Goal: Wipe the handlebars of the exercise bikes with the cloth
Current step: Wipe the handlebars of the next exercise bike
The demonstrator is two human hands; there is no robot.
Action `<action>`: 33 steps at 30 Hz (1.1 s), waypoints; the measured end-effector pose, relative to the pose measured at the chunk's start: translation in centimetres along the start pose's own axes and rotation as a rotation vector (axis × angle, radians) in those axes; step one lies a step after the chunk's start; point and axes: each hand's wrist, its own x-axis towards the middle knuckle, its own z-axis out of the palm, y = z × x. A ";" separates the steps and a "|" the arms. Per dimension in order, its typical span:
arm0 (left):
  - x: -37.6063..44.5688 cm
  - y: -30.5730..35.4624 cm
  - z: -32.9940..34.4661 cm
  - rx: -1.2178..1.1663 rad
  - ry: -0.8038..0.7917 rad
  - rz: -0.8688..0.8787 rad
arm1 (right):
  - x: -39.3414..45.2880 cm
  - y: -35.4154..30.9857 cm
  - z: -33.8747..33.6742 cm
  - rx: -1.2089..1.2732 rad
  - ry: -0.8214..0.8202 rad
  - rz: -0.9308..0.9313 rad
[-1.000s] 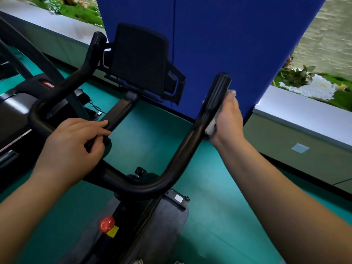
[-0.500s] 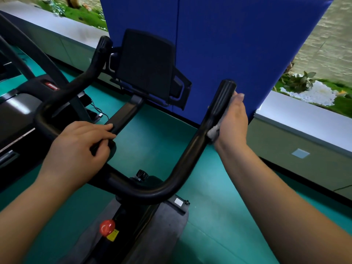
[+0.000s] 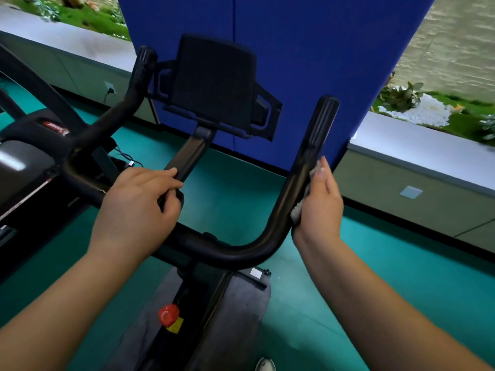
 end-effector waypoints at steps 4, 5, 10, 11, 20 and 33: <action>0.1 -0.2 0.2 -0.025 0.009 0.000 | -5.5 3.6 -1.0 0.040 0.033 0.120; 0.1 -0.3 0.2 -0.031 0.009 0.001 | -6.2 3.9 -0.9 0.051 0.052 0.125; 0.0 -0.3 0.1 -0.051 -0.011 0.004 | -5.4 2.6 0.3 0.054 0.171 0.017; 0.0 -0.2 0.0 -0.052 -0.018 0.006 | -5.2 2.7 0.4 0.045 0.187 -0.001; 0.0 -0.4 -0.1 -0.084 -0.055 0.024 | -11.1 5.9 1.3 0.233 0.368 0.204; 0.0 -1.1 -0.2 -0.134 -0.092 0.054 | -14.1 7.3 3.9 0.112 0.455 0.193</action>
